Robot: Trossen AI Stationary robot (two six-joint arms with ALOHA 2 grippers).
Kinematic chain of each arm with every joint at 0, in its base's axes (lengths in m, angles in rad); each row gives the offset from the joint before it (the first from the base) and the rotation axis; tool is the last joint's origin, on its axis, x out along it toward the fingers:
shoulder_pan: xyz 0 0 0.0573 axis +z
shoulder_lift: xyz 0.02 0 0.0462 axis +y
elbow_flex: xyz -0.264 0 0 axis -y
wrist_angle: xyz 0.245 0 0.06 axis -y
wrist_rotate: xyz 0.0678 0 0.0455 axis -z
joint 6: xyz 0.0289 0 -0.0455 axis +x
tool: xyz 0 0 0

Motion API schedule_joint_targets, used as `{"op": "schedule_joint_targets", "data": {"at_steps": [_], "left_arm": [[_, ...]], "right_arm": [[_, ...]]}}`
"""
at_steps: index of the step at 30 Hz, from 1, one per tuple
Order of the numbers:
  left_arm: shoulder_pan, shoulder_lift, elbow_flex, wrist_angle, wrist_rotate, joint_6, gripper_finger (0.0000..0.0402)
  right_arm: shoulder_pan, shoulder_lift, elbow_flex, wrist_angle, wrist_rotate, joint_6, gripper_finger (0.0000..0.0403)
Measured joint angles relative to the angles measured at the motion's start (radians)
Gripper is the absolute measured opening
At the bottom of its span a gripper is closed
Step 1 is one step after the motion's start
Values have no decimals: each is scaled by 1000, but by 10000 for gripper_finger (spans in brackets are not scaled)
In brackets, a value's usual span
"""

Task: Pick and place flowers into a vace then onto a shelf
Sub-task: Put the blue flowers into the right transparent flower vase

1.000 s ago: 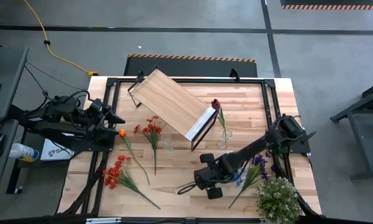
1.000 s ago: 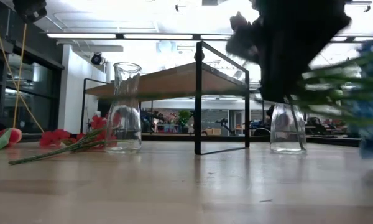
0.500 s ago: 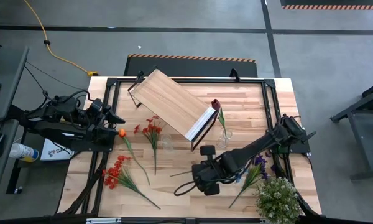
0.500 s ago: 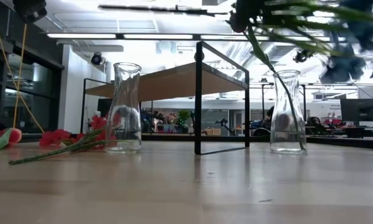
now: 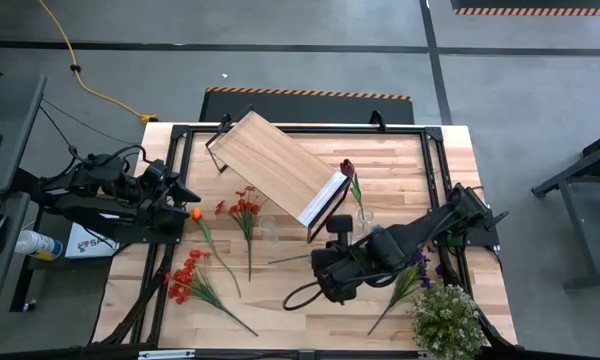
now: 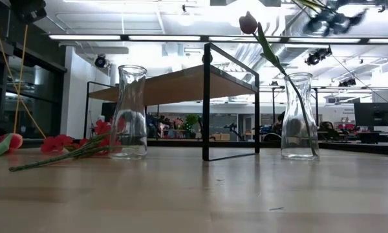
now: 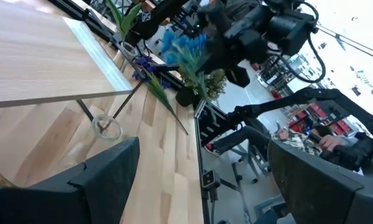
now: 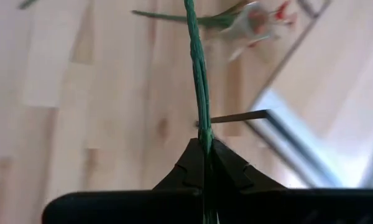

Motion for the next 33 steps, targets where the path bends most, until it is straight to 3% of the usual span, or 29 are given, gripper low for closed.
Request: {"op": "schedule_joint_targets", "data": {"at_steps": [8,14,21,33], "left_arm": [[0,80,1,46,2,-24,386],[0,174,1,147,41,-24,385],[0,238,0,208,42,-45,385],[0,309,0,403,39,-70,385]], "right_arm": [[-37,112,257,-176,125,-189,0],[-48,108,207,-139,272,-379,0],[-41,102,259,-95,416,-518,0],[-35,98,257,50,834,-1039,0]]}}
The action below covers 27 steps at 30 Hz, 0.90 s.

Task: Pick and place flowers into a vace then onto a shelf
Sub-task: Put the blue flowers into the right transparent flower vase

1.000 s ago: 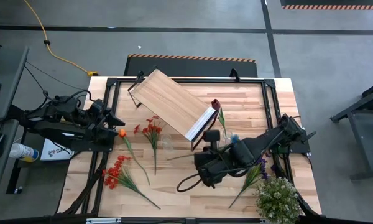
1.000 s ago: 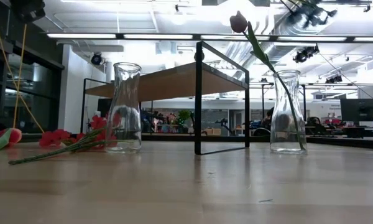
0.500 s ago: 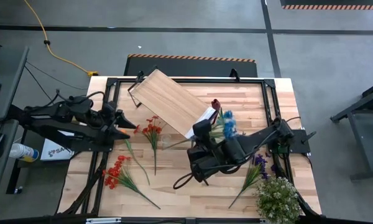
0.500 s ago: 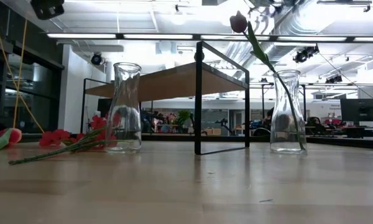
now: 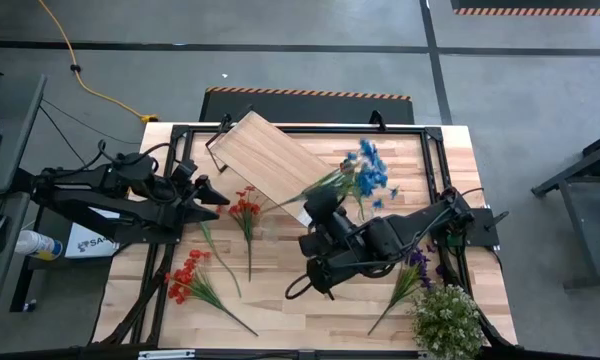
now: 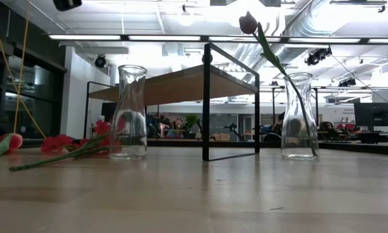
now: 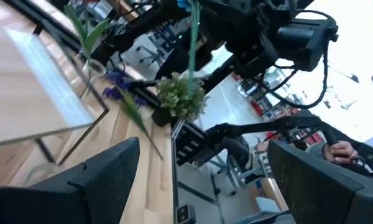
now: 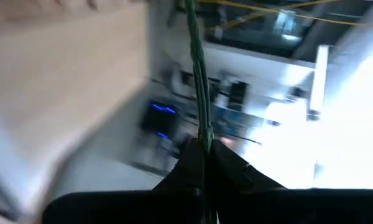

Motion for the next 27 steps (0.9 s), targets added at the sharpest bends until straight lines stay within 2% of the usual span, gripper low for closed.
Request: {"op": "schedule_joint_targets", "data": {"at_steps": [7,19,27], "left_arm": [[0,13,0,62,-17,-2,385],[0,48,0,171,-75,7,385],[0,131,0,251,-72,-18,385]], "right_arm": [[-10,0,0,145,95,-301,0],[-24,8,0,213,55,-465,0],[-37,12,0,413,-40,-704,0]]}}
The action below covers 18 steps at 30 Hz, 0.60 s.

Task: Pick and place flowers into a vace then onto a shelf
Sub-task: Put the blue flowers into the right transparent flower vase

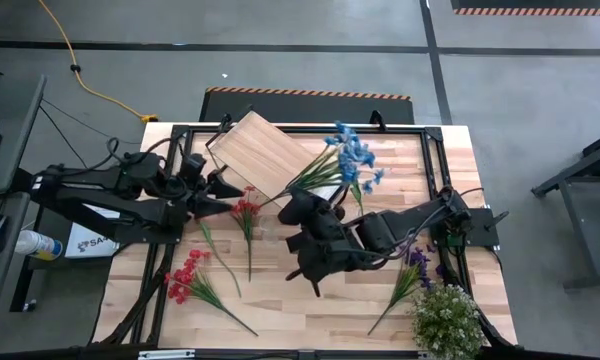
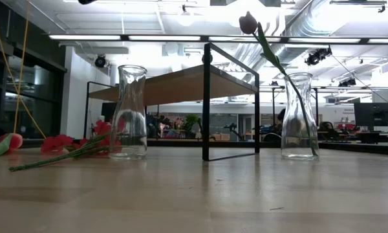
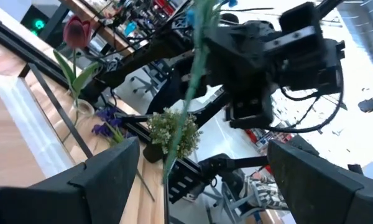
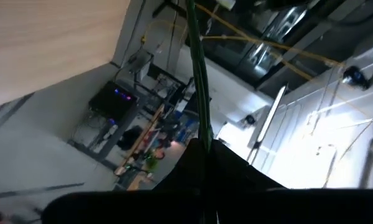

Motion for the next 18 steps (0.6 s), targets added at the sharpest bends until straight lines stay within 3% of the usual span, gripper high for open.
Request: {"op": "schedule_joint_targets", "data": {"at_steps": [7,18], "left_arm": [[0,59,0,63,1,-43,385],[0,120,0,81,-2,-92,385]], "right_arm": [[-4,0,0,87,-73,-98,0],[-8,13,0,117,-147,-113,0]]}}
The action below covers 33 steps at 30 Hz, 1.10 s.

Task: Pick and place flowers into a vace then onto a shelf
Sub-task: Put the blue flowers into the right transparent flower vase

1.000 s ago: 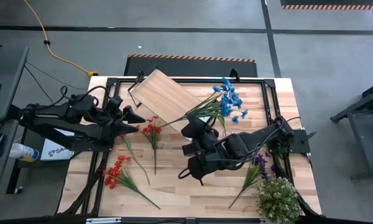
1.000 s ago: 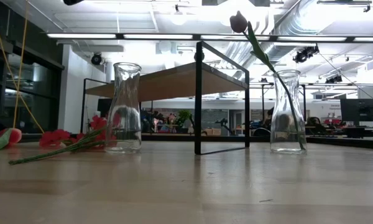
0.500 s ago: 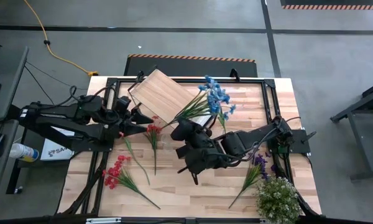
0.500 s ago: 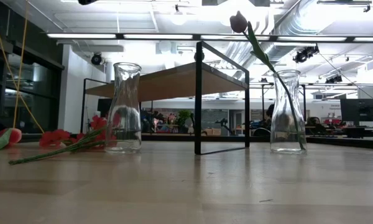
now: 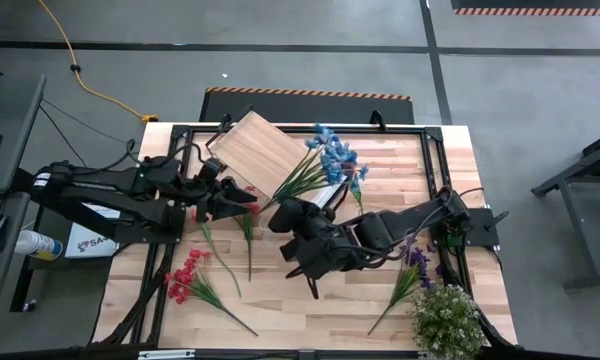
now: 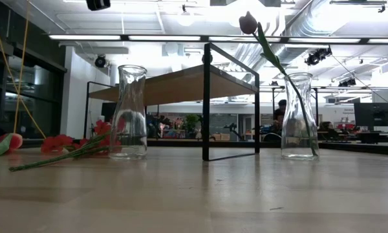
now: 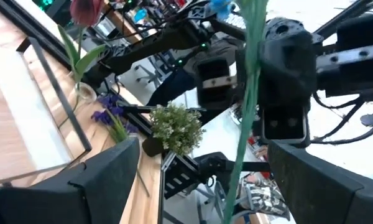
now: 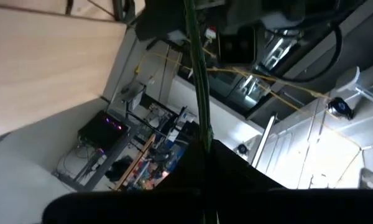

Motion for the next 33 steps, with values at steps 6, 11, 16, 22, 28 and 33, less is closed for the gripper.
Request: {"op": "schedule_joint_targets", "data": {"at_steps": [6,11,16,22,28,33], "left_arm": [[-1,13,0,35,26,0,385],[0,13,0,34,32,2,385],[0,13,0,29,38,15,385],[0,25,-1,25,38,36,385],[0,37,-1,23,38,38,385],[0,37,-1,26,38,38,385]], "right_arm": [[-22,16,-1,-2,-31,1,0],[-47,15,-1,9,-59,-4,0],[-62,15,-1,18,-110,-18,0],[-79,15,-1,35,-135,-22,0],[-88,15,-1,42,-154,-33,0],[-88,15,-1,41,-160,-32,0]]}}
